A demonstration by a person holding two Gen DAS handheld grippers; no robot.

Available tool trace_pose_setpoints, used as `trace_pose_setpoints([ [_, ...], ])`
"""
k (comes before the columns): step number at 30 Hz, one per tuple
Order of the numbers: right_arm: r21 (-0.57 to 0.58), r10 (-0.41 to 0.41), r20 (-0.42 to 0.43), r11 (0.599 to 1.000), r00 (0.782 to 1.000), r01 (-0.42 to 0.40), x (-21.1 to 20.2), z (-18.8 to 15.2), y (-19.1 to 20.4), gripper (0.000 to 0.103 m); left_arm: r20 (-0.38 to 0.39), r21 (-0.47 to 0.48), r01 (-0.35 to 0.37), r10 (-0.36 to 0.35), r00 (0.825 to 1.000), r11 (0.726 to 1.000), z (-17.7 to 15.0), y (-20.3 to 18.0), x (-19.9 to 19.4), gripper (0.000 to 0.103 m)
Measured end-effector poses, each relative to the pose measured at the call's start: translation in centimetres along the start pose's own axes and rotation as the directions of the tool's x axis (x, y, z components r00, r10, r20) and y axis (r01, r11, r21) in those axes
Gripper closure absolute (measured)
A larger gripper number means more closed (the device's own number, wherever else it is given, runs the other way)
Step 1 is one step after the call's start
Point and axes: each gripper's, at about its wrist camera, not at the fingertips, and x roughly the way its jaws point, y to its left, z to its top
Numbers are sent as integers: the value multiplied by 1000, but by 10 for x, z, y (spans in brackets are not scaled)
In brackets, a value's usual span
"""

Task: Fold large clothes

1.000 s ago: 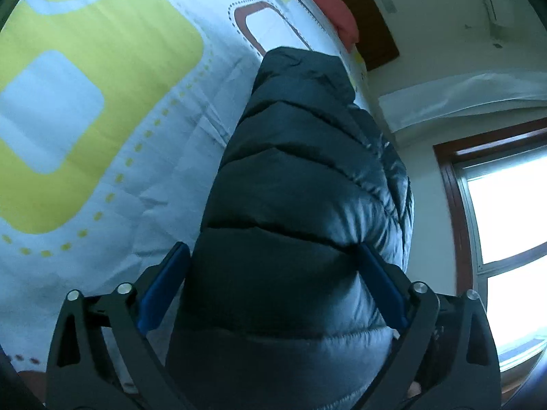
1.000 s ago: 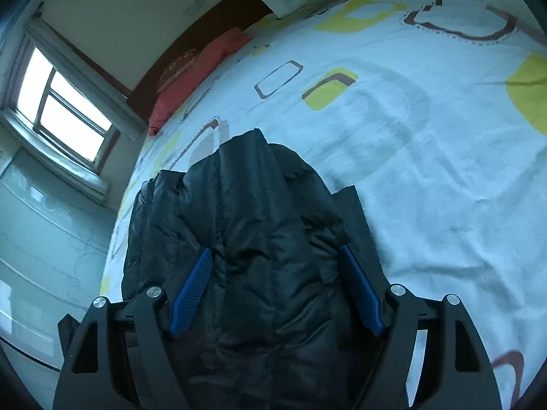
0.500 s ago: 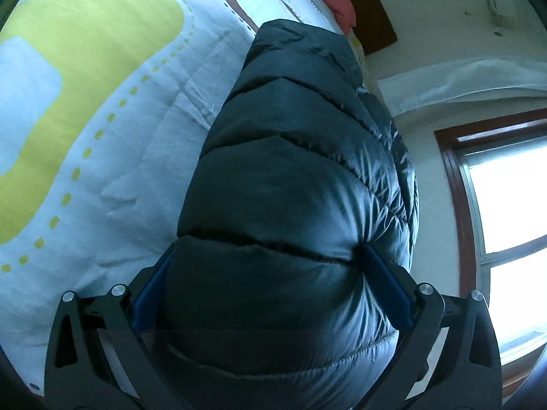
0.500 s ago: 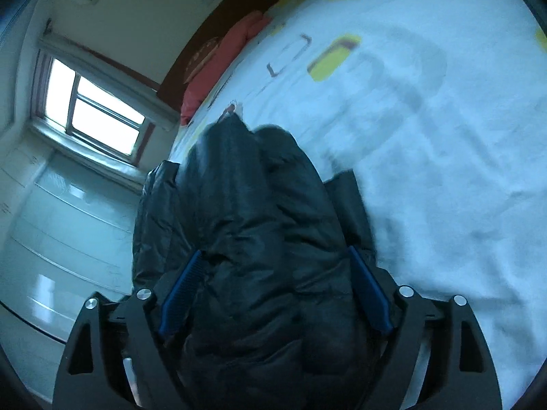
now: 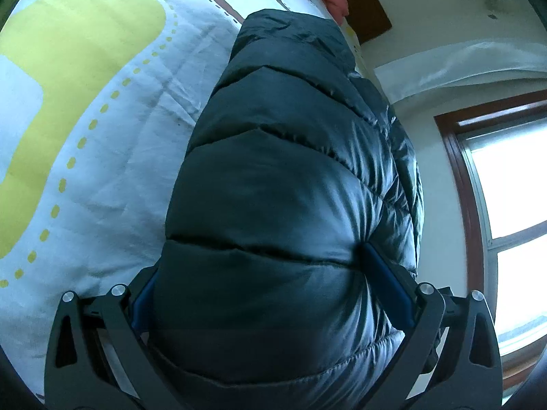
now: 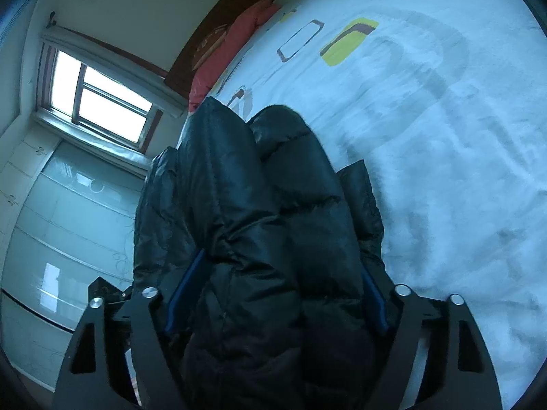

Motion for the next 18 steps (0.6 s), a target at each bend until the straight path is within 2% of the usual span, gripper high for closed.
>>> trace_pose_setpoints([
  [2,11,33,-12,999,999,-32,1,-1,-3,40,-1,6,3,-3,1000,1000,1,-3,2,4],
  [8,48,103,4,994,995,-103,-5,-5,-12,54,13,42,2,-2,1000,999,-1,-8,-4,17],
  [10,47,112,19,993,994,-113,-9,-10,-9,58,23,72,11,-13,1000,997,-2,-12,-10,22],
  [14,39,157,51,986,986,-159,-13,-20,1,61,39,122,30,-35,999,992,-2,-14,-27,25],
  [18,34,233,51,971,971,-235,6,-23,25,63,93,178,25,-42,995,984,13,-19,-62,27],
])
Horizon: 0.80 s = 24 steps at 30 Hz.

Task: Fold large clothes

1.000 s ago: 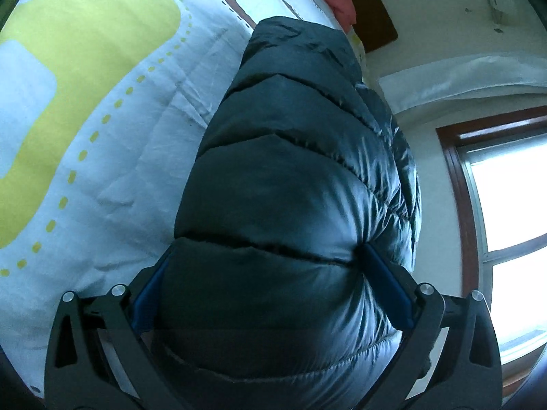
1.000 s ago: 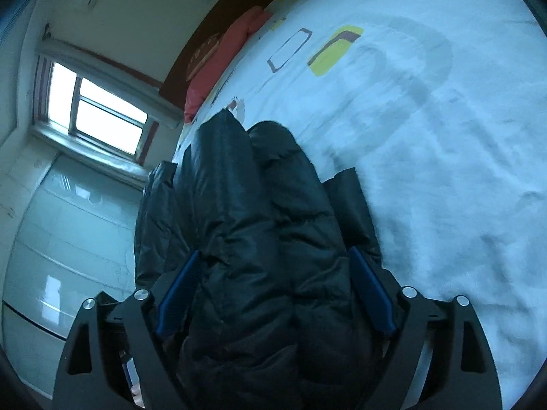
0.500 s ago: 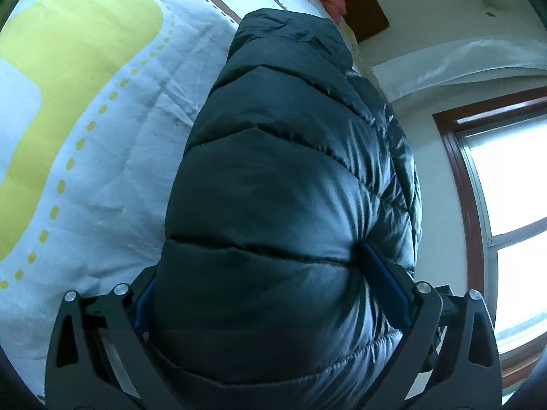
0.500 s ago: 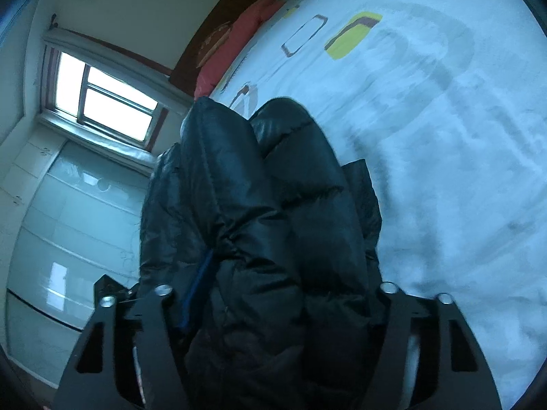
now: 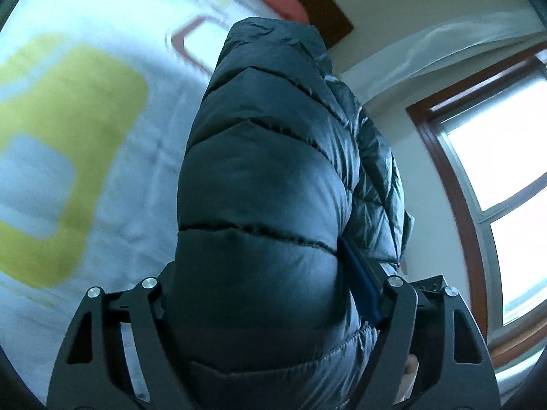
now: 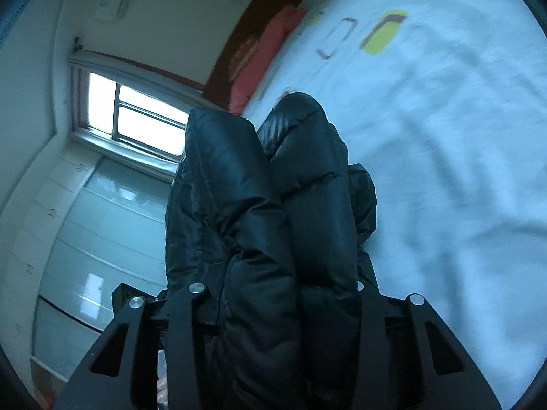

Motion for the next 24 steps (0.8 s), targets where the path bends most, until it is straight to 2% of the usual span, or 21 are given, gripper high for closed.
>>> trace_pose_setpoints([
  [7,-3,111,-59,994,992,-112,86,12,42,66,108,29,-51,47,993,998,58,19,-51,28],
  [12,33,117,-115,993,986,-114,141,12,41,66,101,-55,-73,79,992,996,87,65,-51,28],
  [14,58,109,-123,993,986,-103,147,11,33,66,67,-121,-86,94,993,989,92,93,-39,28],
  [17,103,125,-135,988,983,-111,154,9,19,66,43,-151,-94,102,994,984,93,114,-22,27],
  [21,87,107,-147,992,983,-95,152,5,23,66,37,-163,-71,78,996,984,92,122,-18,25],
  [24,45,70,-156,997,985,-64,158,8,39,60,28,-158,-48,53,998,986,91,121,-22,23],
])
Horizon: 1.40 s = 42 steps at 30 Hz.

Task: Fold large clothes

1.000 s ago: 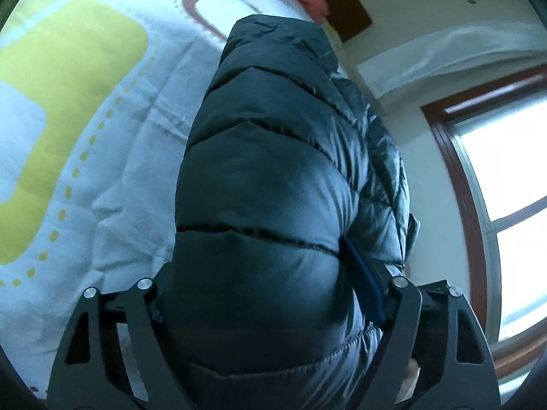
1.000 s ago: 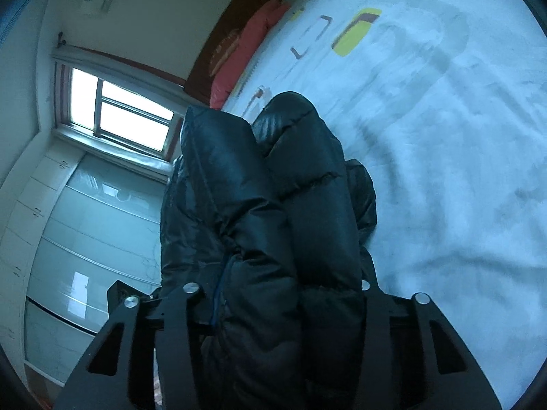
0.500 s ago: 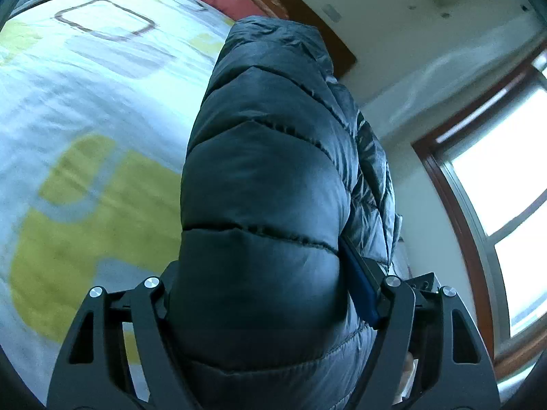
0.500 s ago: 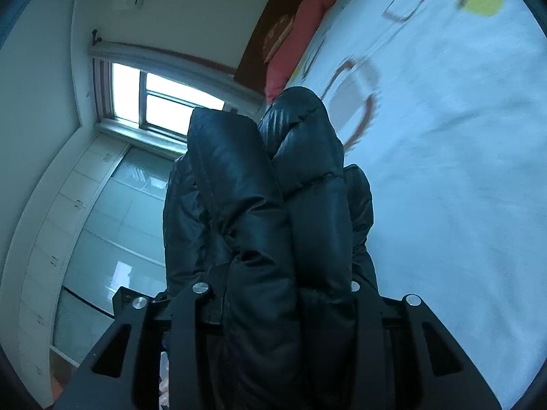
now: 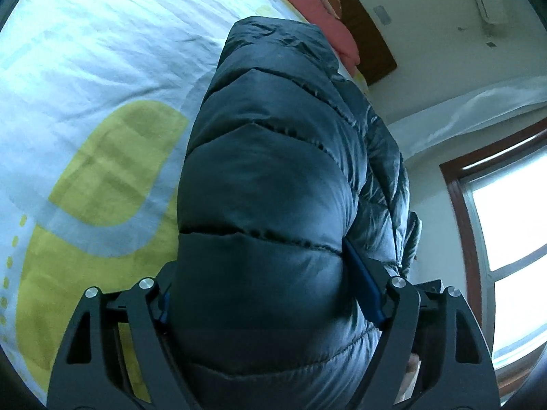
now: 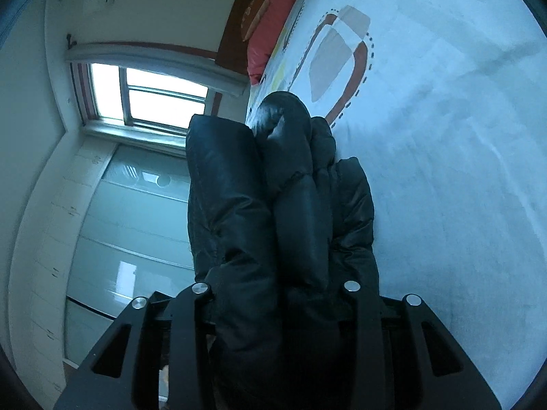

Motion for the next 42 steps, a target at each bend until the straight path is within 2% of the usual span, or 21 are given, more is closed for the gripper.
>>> trace_pose_setpoints([
  [2,-34,-48,-2,998,999,48,-5,2,8,46,-14,-9,18,-18,1000,1000,2,5,-6,20],
  [5,-63,-92,8,994,996,92,-14,4,16,31,-16,-35,42,-42,999,999,2,16,-23,16],
  [8,-80,-108,28,991,994,110,-24,11,24,27,11,-59,86,-86,996,995,10,31,-42,12],
  [11,-86,-123,38,988,992,126,-17,27,29,25,52,-89,67,-63,997,994,26,41,-50,12],
  [14,-62,-117,23,991,993,118,-3,43,27,24,45,-98,58,-54,998,993,39,40,-44,12],
  [18,8,-116,20,993,993,116,3,49,8,25,10,-33,-21,21,1000,999,45,23,-18,13],
  [20,72,-98,11,993,995,97,6,48,-5,49,-2,-33,-60,60,998,998,47,23,-10,21],
  [23,118,-81,-2,990,997,81,9,45,-19,60,-14,-14,-115,115,993,993,48,13,3,26],
  [27,141,-72,-5,987,997,72,13,42,-27,64,-6,18,-170,170,985,985,46,9,17,26],
  [33,152,-38,-11,988,999,39,8,40,-27,62,-12,30,-179,179,984,983,45,1,17,25],
  [37,152,12,6,988,1000,-13,-1,36,-26,51,0,16,-163,163,987,987,46,-2,14,20],
  [42,131,-1,15,991,1000,-1,-17,26,-16,43,27,23,-163,163,986,986,33,-6,-6,18],
])
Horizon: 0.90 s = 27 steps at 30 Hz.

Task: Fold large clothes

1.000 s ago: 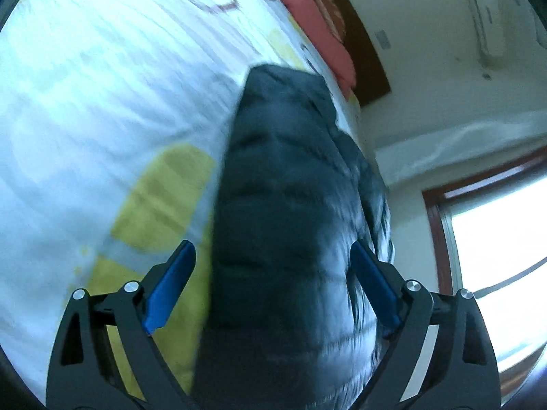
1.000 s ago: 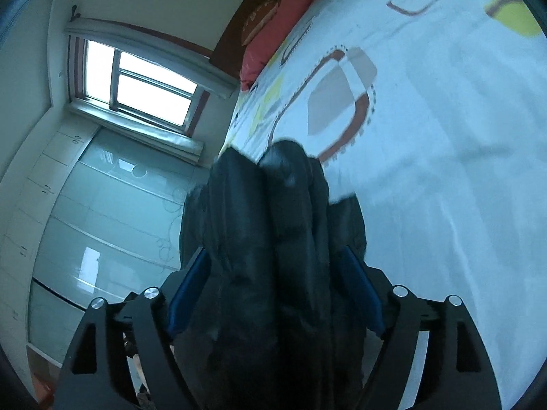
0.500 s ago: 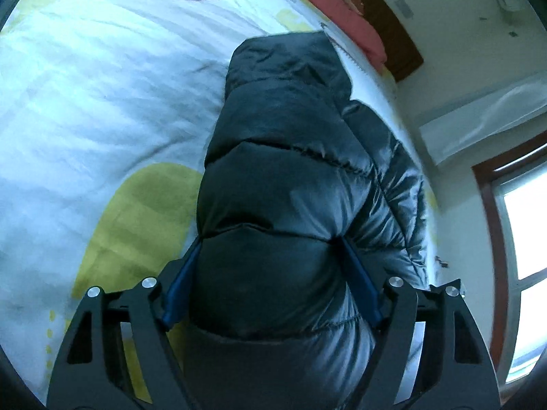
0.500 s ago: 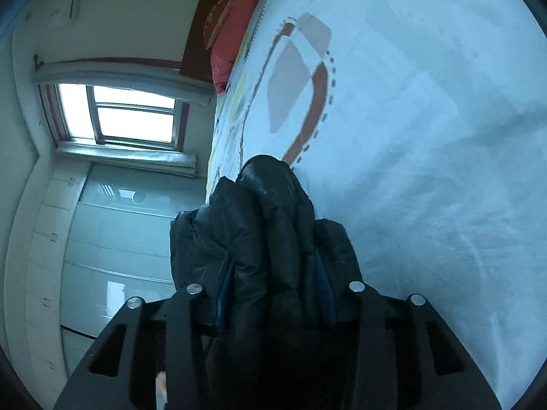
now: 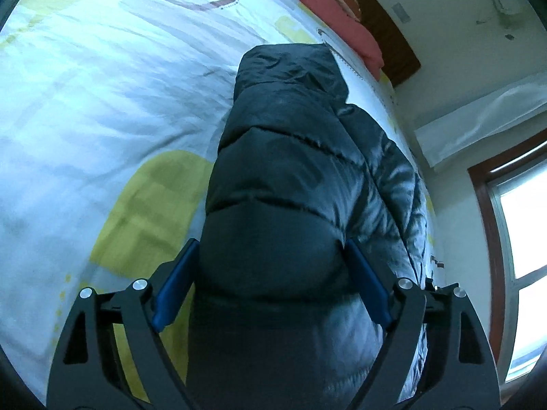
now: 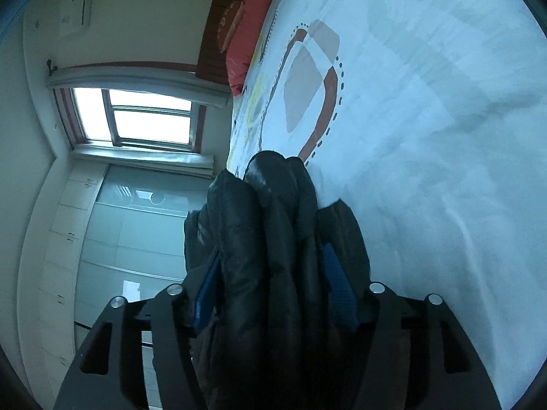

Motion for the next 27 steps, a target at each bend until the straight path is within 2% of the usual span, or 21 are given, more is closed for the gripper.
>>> trace_pose_setpoints([
  [7,-6,-21,27,1000,999,21,-29,-34,2,43,42,28,-17,16,999,999,-35,3,-34,17],
  [18,-39,-53,56,998,997,55,-73,-100,8,42,62,29,-31,29,998,999,-105,11,-72,16],
  [27,-146,-173,74,972,982,182,-103,-159,26,41,109,93,-93,83,991,991,-161,2,-103,16],
])
